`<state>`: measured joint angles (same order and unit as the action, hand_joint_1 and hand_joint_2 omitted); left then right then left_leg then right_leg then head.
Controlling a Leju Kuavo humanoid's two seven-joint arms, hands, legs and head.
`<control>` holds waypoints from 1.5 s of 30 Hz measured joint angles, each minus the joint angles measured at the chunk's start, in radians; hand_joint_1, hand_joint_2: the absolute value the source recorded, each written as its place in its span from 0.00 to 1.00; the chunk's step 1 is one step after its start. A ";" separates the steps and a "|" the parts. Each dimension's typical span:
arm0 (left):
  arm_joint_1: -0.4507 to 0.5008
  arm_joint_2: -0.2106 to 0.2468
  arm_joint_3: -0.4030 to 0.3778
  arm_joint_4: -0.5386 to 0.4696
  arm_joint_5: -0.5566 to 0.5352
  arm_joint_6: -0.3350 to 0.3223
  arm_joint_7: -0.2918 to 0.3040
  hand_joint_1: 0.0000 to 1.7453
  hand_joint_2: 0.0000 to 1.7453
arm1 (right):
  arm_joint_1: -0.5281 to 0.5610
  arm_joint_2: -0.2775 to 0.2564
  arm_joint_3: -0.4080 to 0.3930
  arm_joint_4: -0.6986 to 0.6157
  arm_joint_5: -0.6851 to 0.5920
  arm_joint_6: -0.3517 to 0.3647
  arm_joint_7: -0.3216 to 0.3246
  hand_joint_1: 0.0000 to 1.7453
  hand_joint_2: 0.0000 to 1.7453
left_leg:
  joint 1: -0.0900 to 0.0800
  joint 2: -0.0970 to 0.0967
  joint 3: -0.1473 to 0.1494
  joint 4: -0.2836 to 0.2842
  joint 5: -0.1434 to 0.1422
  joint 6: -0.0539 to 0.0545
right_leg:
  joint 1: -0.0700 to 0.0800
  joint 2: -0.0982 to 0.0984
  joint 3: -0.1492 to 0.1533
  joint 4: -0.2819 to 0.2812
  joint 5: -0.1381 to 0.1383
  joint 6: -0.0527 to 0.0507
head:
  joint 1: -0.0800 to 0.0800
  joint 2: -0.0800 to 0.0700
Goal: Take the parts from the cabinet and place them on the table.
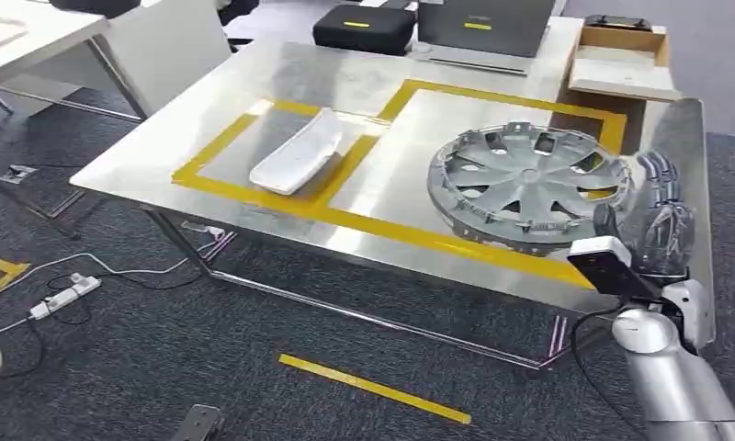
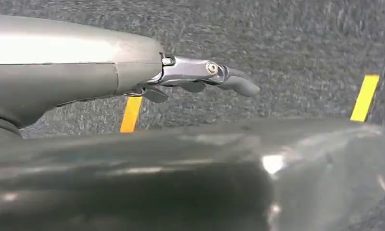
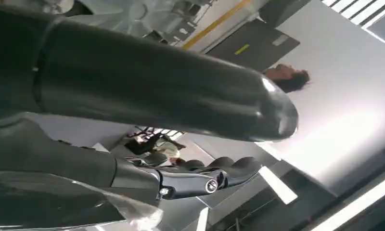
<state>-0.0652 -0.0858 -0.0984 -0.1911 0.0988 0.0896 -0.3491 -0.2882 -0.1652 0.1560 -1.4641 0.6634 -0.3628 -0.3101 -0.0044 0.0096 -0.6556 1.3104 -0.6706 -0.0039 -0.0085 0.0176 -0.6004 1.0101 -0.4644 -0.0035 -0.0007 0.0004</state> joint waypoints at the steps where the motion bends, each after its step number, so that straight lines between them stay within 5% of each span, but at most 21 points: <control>1: 0.002 0.000 0.000 0.000 0.000 0.000 0.000 0.00 0.00 | 0.002 0.001 0.000 0.000 0.000 0.000 0.000 0.00 0.00 | 0.000 -0.001 -0.009 0.009 0.013 0.001 | 0.000 0.014 0.000 0.000 0.001 0.000 | 0.001 0.000; 3: 0.001 0.000 0.001 0.000 0.000 0.000 0.000 0.00 0.00 | 0.002 0.001 0.000 0.000 -0.001 0.001 0.000 0.00 0.00 | 0.000 -0.010 0.031 -0.100 0.102 0.009 | 0.000 0.042 0.001 0.003 0.002 0.002 | 0.000 0.000; 5: 0.001 0.001 0.002 0.000 -0.002 0.000 -0.002 0.00 0.00 | 0.002 0.002 0.000 0.000 -0.003 0.002 0.000 0.00 0.00 | 0.003 -0.078 0.094 -0.261 0.179 0.019 | -0.002 0.065 -0.001 0.004 0.004 0.005 | 0.000 0.000; 6: 0.002 0.002 0.003 0.000 -0.002 0.000 -0.003 0.00 0.00 | 0.000 0.003 0.000 0.000 -0.004 0.002 0.000 0.00 0.00 | 0.008 -0.102 0.102 -0.280 0.171 0.022 | 0.002 0.077 -0.008 0.008 0.006 0.011 | 0.003 0.000; 10: 0.000 -0.001 0.009 0.000 -0.005 0.001 -0.007 0.00 0.00 | 0.005 0.003 -0.004 0.000 -0.009 0.006 0.000 0.00 0.00 | 0.008 -0.060 0.103 -0.303 0.178 0.035 | -0.006 0.112 -0.032 0.001 0.022 0.039 | 0.002 0.000; 12: -0.003 0.000 0.010 0.000 -0.006 0.001 -0.008 0.00 0.00 | 0.002 0.003 -0.007 0.000 -0.009 0.007 0.000 0.00 0.00 | 0.008 -0.036 0.103 -0.308 0.184 0.045 | -0.002 0.023 -0.062 0.057 -0.026 0.043 | 0.013 0.000; 13: -0.001 0.000 0.010 0.000 -0.006 0.001 -0.008 0.00 0.00 | -0.001 0.003 -0.006 0.000 -0.009 0.008 0.000 0.00 0.00 | 0.007 -0.021 0.101 -0.307 0.184 0.045 | -0.002 0.002 -0.095 0.137 -0.068 0.048 | 0.016 0.000; 15: 0.002 0.000 0.010 0.000 -0.006 0.001 -0.008 0.00 0.00 | 0.004 0.003 -0.006 0.001 -0.009 0.009 0.000 0.00 0.00 | 0.006 0.007 0.099 -0.306 0.183 0.046 | -0.004 -0.010 -0.158 0.283 -0.125 0.055 | 0.016 0.000; 16: 0.003 0.000 0.010 0.000 -0.006 0.001 -0.008 0.00 0.00 | 0.006 0.003 -0.006 0.002 -0.009 0.009 0.001 0.00 0.00 | 0.006 0.022 0.099 -0.306 0.183 0.046 | -0.005 -0.012 -0.166 0.305 -0.123 0.057 | 0.014 0.000; 20: -0.001 -0.002 0.010 0.000 -0.006 0.001 -0.008 0.00 0.00 | 0.004 0.003 -0.006 0.003 -0.012 0.012 -0.002 0.00 0.00 | 0.007 0.062 0.104 -0.304 0.177 0.037 | -0.005 -0.061 -0.007 0.029 0.003 0.058 | 0.015 0.000; 21: -0.002 -0.001 0.011 0.000 -0.008 0.002 -0.008 0.00 0.00 | 0.001 0.003 -0.006 0.003 -0.016 0.013 -0.005 0.00 0.00 | -0.001 0.071 0.097 -0.302 0.173 0.031 | 0.005 -0.075 0.023 -0.001 -0.017 0.055 | 0.016 0.000; 25: -0.009 -0.002 0.011 0.000 -0.013 0.011 -0.003 0.00 0.00 | 0.006 0.003 -0.012 0.002 -0.026 0.016 -0.010 0.00 0.00 | -0.001 0.086 0.101 -0.295 0.180 0.016 | 0.004 -0.053 0.010 -0.001 -0.003 0.026 | 0.014 0.000; 26: -0.010 -0.002 0.011 0.000 -0.017 0.011 -0.001 0.00 0.00 | 0.005 0.003 -0.012 0.002 -0.026 0.016 -0.011 0.00 0.00 | 0.003 0.066 0.098 -0.286 0.163 0.009 | -0.002 -0.054 0.011 -0.005 0.002 0.019 | 0.013 0.000; 28: -0.008 -0.002 0.011 0.000 -0.018 0.009 0.005 0.00 0.00 | 0.000 0.003 -0.012 0.002 -0.027 0.016 -0.011 0.00 0.00 | 0.007 0.012 0.059 -0.181 0.082 -0.002 | -0.003 -0.048 0.005 -0.005 0.007 0.010 | 0.011 0.000; 31: -0.003 -0.002 0.011 0.000 -0.018 0.008 0.010 0.00 0.00 | 0.000 0.006 -0.012 0.003 -0.026 0.016 -0.012 0.00 0.00 | 0.008 0.000 -0.013 0.009 0.004 -0.005 | 0.000 -0.036 -0.009 -0.004 0.015 0.002 | 0.011 0.000; 33: -0.003 -0.002 0.011 0.000 -0.018 0.008 0.010 0.00 0.00 | -0.001 0.007 -0.012 0.003 -0.027 0.016 -0.013 0.00 0.00 | 0.008 -0.001 0.025 -0.058 0.055 0.001 | 0.002 -0.028 -0.018 -0.003 0.023 0.004 | 0.011 0.000; 35: -0.004 -0.001 0.011 0.000 -0.018 0.006 0.010 0.00 0.00 | -0.003 0.007 -0.012 0.003 -0.026 0.016 -0.013 0.00 0.00 | 0.007 -0.007 0.124 -0.237 0.132 0.014 | 0.002 -0.021 -0.023 -0.002 0.032 0.009 | 0.011 0.000; 36: -0.006 0.000 0.011 0.000 -0.018 0.004 0.010 0.00 0.00 | -0.005 0.008 -0.012 0.003 -0.026 0.016 -0.013 0.00 0.00 | 0.004 -0.017 0.154 -0.298 0.133 0.022 | 0.003 -0.019 -0.027 -0.001 0.037 0.014 | 0.011 0.000; 40: -0.006 0.000 0.011 0.000 -0.018 0.002 0.010 0.00 0.00 | -0.005 0.008 -0.012 0.003 -0.026 0.017 -0.014 0.00 0.00 | -0.003 -0.014 0.137 -0.305 0.160 0.033 | 0.001 -0.016 -0.039 -0.006 0.065 0.041 | 0.013 0.000; 42: -0.009 0.000 0.011 0.000 -0.020 0.001 0.010 0.00 0.00 | -0.006 0.008 -0.014 0.003 -0.027 0.017 -0.014 0.00 0.00 | 0.003 -0.008 0.119 -0.314 0.186 0.046 | -0.002 -0.018 -0.067 0.022 0.011 0.049 | 0.016 0.000; 45: -0.009 -0.001 0.012 0.000 -0.021 0.000 0.010 0.00 0.00 | -0.005 0.008 -0.015 0.003 -0.027 0.017 -0.014 0.00 0.00 | 0.002 -0.005 0.080 -0.313 0.214 0.054 | -0.004 -0.018 -0.130 0.238 -0.145 0.058 | 0.017 0.000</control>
<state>-0.0741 -0.0866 -0.0866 -0.1915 0.0778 0.0900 -0.3387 -0.2931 -0.1568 0.1411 -1.4607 0.6363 -0.3460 -0.3239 -0.0025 0.0047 -0.5754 0.9977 -0.4565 0.0506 -0.0122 0.0000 -0.7308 1.2480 -0.6092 0.0548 0.0160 0.0004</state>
